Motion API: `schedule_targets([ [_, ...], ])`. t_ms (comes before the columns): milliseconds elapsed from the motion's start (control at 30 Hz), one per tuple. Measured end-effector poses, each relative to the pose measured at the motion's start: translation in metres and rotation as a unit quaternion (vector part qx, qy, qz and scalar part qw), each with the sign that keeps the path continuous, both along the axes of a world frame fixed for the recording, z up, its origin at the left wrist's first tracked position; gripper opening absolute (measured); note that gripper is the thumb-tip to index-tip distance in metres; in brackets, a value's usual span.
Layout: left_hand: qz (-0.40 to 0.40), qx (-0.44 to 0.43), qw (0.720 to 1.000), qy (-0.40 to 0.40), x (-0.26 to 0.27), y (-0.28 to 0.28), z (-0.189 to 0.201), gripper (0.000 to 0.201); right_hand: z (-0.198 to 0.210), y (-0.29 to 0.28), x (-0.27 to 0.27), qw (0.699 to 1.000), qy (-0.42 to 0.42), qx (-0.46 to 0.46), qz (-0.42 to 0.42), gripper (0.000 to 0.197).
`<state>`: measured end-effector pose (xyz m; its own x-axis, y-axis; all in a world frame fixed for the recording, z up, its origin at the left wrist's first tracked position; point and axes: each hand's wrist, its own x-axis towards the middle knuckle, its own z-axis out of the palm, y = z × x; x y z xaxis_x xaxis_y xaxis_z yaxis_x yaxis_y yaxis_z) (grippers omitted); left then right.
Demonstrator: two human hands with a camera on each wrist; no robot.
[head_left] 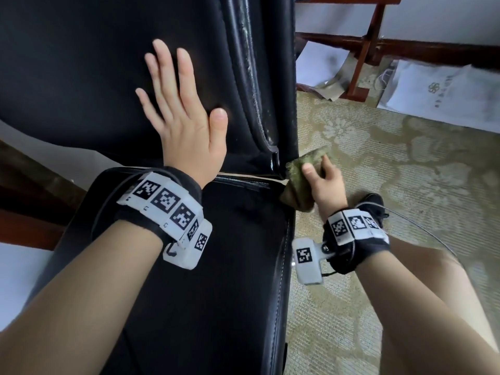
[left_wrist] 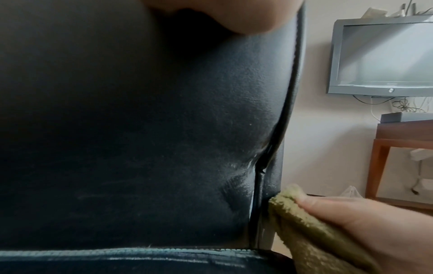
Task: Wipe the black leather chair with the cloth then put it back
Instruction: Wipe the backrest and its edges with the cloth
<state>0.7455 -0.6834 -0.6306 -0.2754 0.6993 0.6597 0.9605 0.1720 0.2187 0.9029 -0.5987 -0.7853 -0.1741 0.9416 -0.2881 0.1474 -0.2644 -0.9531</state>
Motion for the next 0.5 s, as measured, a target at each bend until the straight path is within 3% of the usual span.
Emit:
schedule_targets([
  [100,-0.002,0.004,1.000,0.000,-0.001,0.000,-0.001,0.066,-0.007,0.007,-0.010,0.991,-0.077,0.051,0.101,0.057],
  [200,-0.003,0.014,1.000,-0.001,0.000,0.003,-0.003,0.067,-0.015,0.014,-0.011,0.978,-0.116,0.111,0.135,0.020],
  [300,0.002,0.019,1.000,-0.003,0.000,0.005,-0.004,0.068,-0.024,0.020,-0.010,0.967,-0.120,0.157,0.160,0.019],
  [367,0.005,0.021,1.000,-0.005,0.000,0.005,-0.004,0.067,-0.030,0.024,-0.011,0.961,-0.135,0.168,0.170,0.032],
  [500,0.009,0.025,1.000,-0.003,0.000,0.004,-0.002,0.072,-0.055,0.033,-0.004,0.943,-0.215,0.124,0.222,0.039],
])
